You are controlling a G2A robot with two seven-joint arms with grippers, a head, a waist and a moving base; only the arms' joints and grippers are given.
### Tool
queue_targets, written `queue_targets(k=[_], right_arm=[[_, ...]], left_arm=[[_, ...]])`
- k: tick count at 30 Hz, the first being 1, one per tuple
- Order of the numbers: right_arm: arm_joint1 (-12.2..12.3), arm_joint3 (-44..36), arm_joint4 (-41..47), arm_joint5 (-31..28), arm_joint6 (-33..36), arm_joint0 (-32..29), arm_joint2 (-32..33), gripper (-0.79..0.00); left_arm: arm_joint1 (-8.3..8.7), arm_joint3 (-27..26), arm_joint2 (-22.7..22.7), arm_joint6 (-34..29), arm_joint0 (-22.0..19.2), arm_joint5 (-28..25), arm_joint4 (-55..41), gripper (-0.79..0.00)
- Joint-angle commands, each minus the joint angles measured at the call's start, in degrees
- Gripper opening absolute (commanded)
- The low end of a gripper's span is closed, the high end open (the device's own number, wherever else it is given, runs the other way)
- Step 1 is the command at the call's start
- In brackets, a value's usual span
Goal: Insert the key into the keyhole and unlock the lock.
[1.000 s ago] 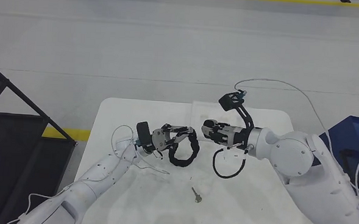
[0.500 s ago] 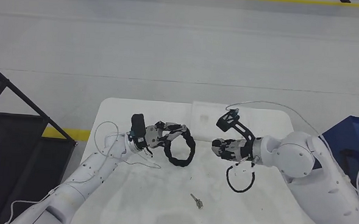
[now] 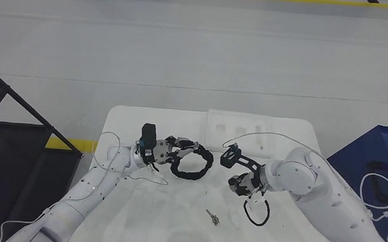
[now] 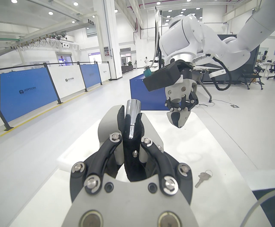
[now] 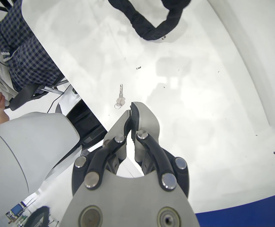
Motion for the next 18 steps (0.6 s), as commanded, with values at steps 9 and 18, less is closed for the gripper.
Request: queue_targets(k=[9,18], right_arm=[[-0.36,-0.68,-0.83,-0.99,0.92,0.42,-2.97,-0.785],[-0.36,-0.63,-0.92,-1.0,0.64,0.32,-2.99,-0.785]], left_arm=[[0.28,0.68,2.04,0.34,-0.45,0.34,-0.81,-0.785],[1.09,-0.56,2.81,0.43,-0.57,0.43,-1.34,-0.785]])
